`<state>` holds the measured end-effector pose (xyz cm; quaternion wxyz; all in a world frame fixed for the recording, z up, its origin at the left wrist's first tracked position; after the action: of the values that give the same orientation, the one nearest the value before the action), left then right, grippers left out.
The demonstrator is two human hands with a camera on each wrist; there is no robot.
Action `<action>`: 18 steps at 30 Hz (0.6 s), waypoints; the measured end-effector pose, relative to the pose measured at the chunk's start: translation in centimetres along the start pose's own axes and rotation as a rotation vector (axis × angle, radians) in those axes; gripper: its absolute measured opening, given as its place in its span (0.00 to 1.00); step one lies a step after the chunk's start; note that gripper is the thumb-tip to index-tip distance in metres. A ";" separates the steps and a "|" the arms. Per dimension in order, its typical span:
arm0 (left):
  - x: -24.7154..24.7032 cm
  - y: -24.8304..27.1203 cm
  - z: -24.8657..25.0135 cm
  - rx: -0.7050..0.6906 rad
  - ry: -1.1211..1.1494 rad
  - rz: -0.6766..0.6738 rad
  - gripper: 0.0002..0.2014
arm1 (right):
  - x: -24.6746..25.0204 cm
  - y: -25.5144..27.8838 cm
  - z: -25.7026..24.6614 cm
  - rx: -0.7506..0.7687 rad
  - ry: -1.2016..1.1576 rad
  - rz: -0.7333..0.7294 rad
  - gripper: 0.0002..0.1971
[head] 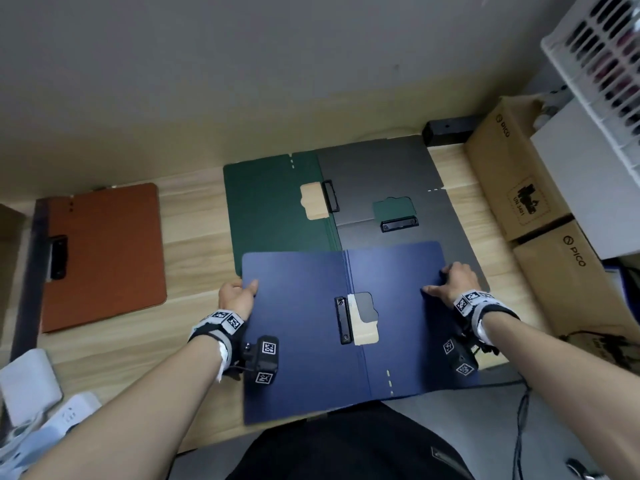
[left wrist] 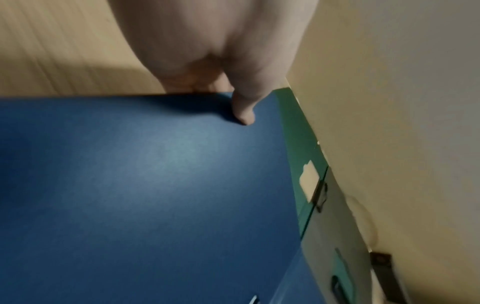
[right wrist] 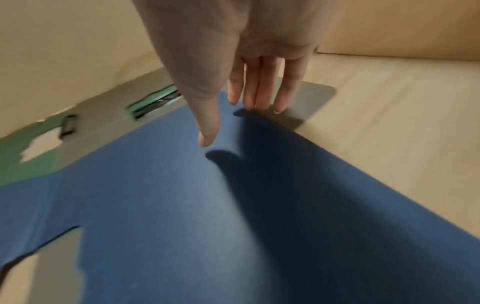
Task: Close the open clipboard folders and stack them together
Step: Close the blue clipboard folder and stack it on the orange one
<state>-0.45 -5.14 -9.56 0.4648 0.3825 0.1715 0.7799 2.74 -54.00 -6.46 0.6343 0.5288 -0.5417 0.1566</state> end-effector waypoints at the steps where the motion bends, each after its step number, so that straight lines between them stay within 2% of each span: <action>1: 0.5 0.3 1.2 -0.044 0.076 0.008 0.12 | 0.4 0.4 -1.8 0.051 -0.010 -0.008 0.36; 3: 1.7 0.9 4.4 -0.157 0.186 -0.001 0.08 | 1.4 1.1 -6.0 0.160 -0.052 -0.005 0.36; 7: 5.4 1.3 11.9 -0.331 0.283 -0.057 0.11 | 5.2 3.3 -15.9 0.429 -0.116 0.053 0.28; 11: 9.5 2.5 20.0 -0.456 0.283 -0.117 0.06 | 8.8 6.3 -25.0 0.662 -0.226 0.033 0.30; 13: 10.9 3.9 23.9 -0.549 0.285 -0.162 0.08 | 10.2 7.1 -28.1 0.713 -0.276 0.010 0.27; 15: 12.1 5.0 26.9 -0.614 0.281 -0.169 0.07 | 11.8 8.1 -30.2 0.744 -0.370 0.008 0.19; 18: 13.2 6.1 29.9 -0.690 0.209 -0.140 0.06 | 13.7 9.0 -31.7 0.802 -0.505 0.022 0.18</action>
<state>14.88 0.45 19.42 0.5987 0.1091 -0.0293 0.7930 17.30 -28.92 14.40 0.2269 0.7479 -0.5812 0.2267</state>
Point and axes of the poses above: each hand's wrist, its own y-axis away from the middle knuckle, its own x-axis out of the back of the hand, z = x × y, the point moved 6 cm from there along -y, towards the middle knuckle, and after that the axes turned 1 degree about y, right-handed, at the moved point
